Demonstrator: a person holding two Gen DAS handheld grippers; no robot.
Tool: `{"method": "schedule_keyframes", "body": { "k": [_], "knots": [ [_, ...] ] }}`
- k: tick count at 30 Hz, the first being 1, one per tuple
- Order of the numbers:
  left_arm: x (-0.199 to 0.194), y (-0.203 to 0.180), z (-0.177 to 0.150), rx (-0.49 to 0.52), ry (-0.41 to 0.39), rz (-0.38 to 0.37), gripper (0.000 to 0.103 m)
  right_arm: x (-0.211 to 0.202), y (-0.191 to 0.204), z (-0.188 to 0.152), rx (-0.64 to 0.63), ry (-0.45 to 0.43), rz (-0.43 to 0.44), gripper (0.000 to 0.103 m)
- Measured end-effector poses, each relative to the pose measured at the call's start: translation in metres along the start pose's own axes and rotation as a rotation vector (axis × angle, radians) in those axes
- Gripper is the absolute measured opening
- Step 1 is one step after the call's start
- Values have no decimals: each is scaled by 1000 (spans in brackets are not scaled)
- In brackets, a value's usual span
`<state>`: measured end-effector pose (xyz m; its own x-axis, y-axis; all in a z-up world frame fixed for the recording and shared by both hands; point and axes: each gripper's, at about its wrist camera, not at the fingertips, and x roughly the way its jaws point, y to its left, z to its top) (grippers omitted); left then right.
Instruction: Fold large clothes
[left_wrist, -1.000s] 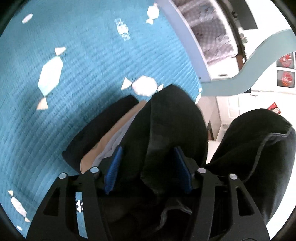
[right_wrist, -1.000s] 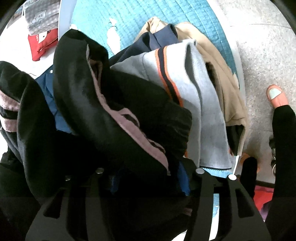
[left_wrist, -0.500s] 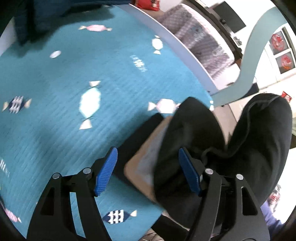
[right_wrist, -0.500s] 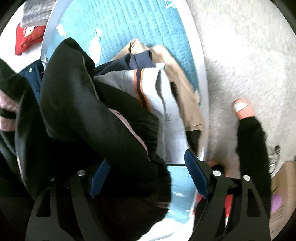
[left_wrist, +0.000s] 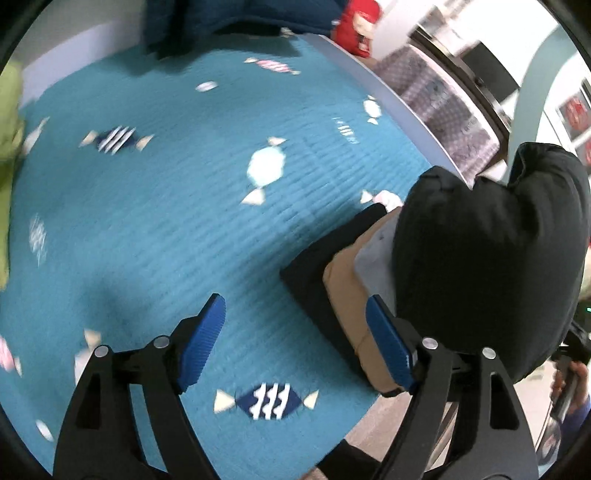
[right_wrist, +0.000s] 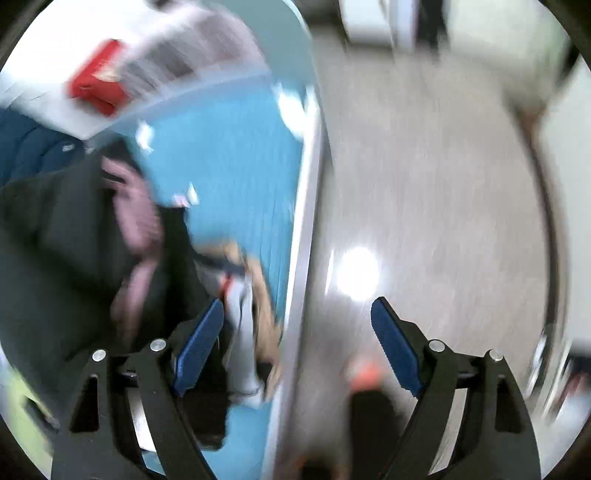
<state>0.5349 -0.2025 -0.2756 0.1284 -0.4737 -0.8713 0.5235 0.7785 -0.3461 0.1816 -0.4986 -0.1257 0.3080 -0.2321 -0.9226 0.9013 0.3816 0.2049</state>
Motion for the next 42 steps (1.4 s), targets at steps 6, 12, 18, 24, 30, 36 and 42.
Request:
{"method": "schedule_keyframes", "body": {
  "k": [6,12,18,24,30,36,42],
  "knots": [
    [-15,14,-66,-43,-36,30,87,-75,89,-68,-391,-316,42,83],
    [-31,20,-125,-71,-102,50,89,-71,146,-133,-611,-401,116,88],
    [-28,32,-184,-74,-113,69,89,-26,163,-114,-626,-442,62,90],
    [-23,47,-220,-130,-146,71,89,25,175,-54,-496,-255,202,95],
    [-5,61,-239,-158,-191,118,89,33,182,-38,-442,-318,196,95],
    [18,78,-255,-173,-222,172,90,33,174,-48,-449,-384,248,95],
    [18,78,-270,-127,-290,248,90,29,156,-62,-439,-458,299,95]
  ]
}}
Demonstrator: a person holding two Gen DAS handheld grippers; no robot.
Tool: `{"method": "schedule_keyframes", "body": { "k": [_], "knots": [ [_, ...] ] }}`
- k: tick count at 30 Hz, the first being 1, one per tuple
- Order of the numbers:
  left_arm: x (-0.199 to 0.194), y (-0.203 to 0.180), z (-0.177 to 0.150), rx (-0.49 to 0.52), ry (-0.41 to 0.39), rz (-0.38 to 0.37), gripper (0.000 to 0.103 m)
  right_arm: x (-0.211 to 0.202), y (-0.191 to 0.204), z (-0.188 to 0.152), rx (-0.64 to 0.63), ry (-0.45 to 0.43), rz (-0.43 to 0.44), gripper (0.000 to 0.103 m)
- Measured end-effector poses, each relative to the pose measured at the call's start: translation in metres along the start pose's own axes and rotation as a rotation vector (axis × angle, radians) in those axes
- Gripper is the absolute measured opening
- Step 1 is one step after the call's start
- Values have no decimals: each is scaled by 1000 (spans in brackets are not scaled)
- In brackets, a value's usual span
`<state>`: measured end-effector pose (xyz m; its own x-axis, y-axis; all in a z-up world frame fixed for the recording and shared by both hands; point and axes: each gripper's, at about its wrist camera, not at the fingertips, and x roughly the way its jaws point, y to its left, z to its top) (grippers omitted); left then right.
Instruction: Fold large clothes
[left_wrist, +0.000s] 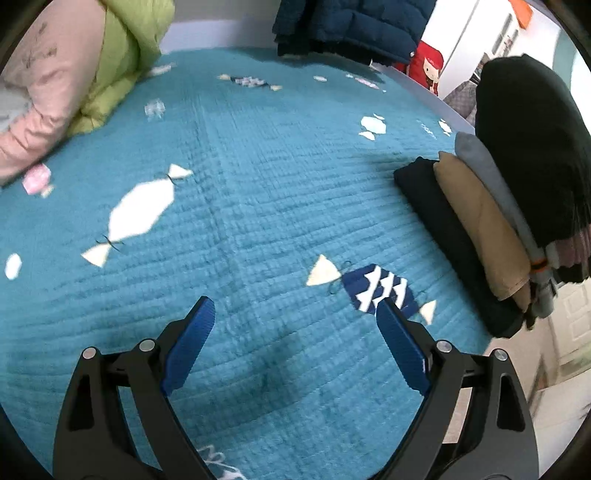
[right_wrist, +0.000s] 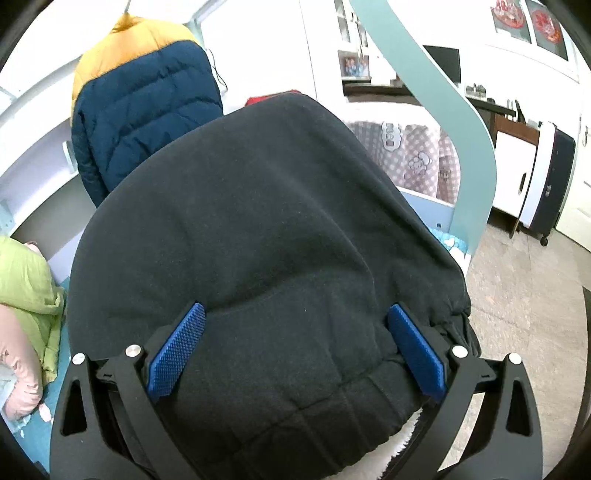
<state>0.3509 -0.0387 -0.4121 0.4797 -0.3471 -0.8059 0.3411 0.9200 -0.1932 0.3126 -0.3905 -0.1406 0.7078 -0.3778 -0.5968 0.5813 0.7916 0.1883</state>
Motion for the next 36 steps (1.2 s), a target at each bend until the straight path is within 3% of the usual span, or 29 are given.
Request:
{"method": "schedule_keyframes", "body": {
  "k": [6,12,19,22,28,36],
  "knots": [
    [-48,-3,-8,-49,-52,30,92,-33,1,-7,-37,-30,22,95],
    [-114,-15,-21,-42,-141,71,97,-82,23,-35,-216,-20,90,95],
    [-190,-35,-52,-59,-242,126,98,-151,55,-110,-304,79,230,95],
    [-222,-47,-67,-60,-278,154,98,-188,65,-145,-333,86,237,95],
    [-285,-75,-97,-39,-376,201,98,-262,76,-186,-418,34,232,95],
    [-351,-109,-124,-10,-462,199,98,-336,63,-207,-384,-69,225,96]
  ]
}}
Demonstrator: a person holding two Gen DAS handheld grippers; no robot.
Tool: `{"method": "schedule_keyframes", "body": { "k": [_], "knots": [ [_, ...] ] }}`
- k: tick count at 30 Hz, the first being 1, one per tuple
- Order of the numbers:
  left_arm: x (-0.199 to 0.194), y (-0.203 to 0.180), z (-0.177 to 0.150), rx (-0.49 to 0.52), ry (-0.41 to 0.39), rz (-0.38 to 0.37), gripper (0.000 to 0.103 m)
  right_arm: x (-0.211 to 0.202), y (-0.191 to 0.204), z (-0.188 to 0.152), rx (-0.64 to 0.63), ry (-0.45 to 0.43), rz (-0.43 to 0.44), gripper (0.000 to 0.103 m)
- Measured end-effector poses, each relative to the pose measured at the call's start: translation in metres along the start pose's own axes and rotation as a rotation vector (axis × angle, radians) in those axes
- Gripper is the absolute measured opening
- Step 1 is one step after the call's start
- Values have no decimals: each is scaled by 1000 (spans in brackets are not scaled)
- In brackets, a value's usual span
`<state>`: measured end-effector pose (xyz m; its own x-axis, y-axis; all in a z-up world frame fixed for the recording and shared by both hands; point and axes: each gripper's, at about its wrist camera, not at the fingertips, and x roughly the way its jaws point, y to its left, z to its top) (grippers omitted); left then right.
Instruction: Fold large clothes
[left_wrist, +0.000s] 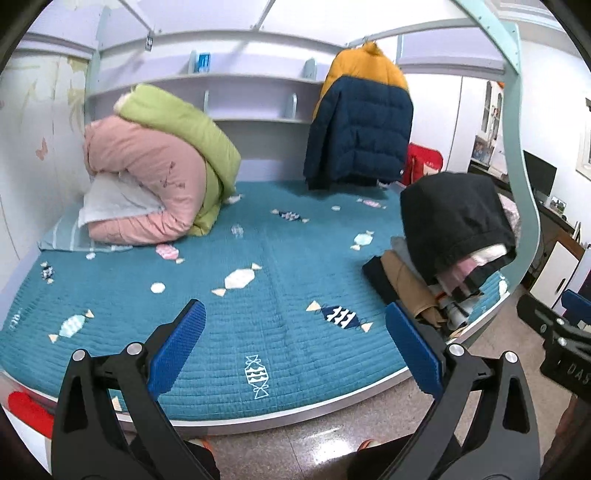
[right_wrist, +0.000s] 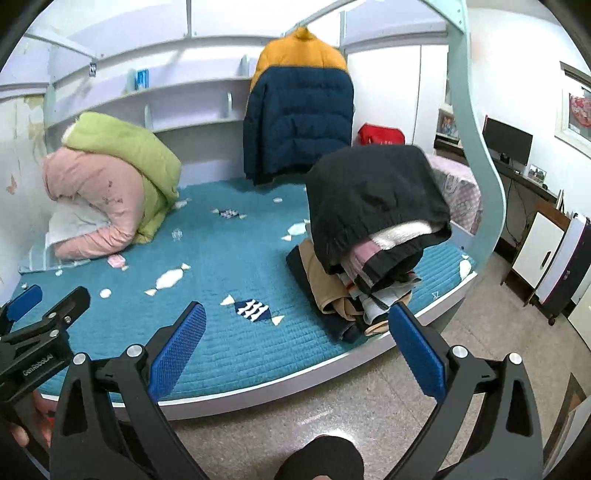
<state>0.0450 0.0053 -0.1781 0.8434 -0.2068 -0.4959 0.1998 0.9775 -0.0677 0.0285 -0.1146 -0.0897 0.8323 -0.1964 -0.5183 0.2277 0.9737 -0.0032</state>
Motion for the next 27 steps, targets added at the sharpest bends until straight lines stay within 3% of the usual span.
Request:
{"method": "schedule_keyframes", "body": {
  "k": [13,27],
  "knots": [
    [-86,-12,6,25,-111,35,98,-74,9,-7,7,-124,24,96],
    [-158,-6,20,34,-263,118,98,-117,29,-2,-12,-221,93,96]
  ]
}}
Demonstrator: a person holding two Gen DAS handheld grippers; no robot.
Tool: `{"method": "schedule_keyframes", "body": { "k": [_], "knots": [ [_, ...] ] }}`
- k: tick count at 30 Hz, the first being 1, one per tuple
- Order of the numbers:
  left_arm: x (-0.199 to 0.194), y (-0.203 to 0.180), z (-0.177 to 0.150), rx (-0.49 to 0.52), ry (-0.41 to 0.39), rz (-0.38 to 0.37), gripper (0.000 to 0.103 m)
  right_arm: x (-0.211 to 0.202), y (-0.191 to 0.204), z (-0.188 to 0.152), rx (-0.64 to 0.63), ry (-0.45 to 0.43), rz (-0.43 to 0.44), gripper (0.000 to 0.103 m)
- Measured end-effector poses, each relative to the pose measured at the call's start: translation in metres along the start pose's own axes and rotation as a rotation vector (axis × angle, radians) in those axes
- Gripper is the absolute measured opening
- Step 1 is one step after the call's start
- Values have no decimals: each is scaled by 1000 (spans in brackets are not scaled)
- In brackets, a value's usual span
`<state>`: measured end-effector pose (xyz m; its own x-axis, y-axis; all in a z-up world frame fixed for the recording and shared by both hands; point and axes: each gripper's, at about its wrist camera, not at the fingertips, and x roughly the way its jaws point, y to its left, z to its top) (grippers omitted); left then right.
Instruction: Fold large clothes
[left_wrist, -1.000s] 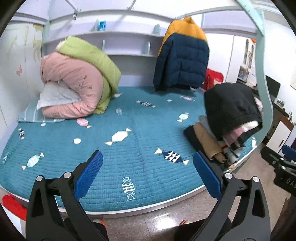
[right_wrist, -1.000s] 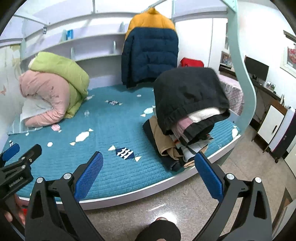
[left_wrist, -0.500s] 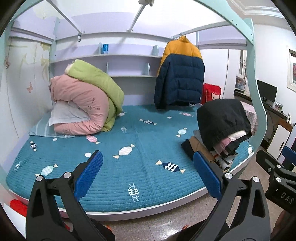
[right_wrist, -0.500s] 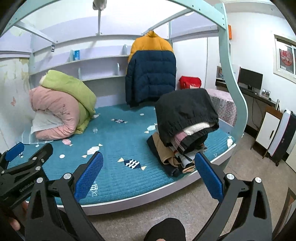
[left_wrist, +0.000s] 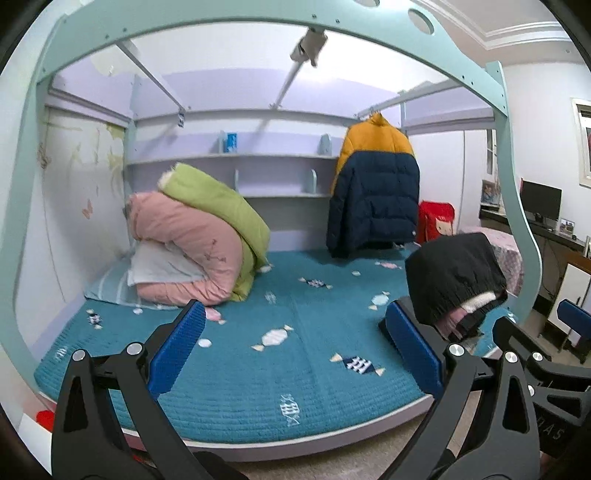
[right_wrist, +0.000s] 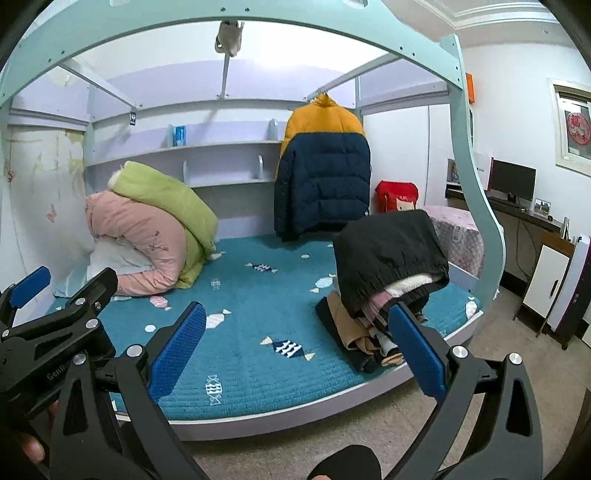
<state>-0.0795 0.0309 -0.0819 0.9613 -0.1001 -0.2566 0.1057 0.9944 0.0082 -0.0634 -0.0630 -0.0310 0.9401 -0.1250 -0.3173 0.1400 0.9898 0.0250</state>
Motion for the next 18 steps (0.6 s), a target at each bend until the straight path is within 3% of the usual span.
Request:
{"method": "schedule_keyframes", "body": {
  "k": [18],
  "knots": [
    [-32,21,22,-8,-67,57,98,-26,14,18,3,-69,56,96]
  ]
}}
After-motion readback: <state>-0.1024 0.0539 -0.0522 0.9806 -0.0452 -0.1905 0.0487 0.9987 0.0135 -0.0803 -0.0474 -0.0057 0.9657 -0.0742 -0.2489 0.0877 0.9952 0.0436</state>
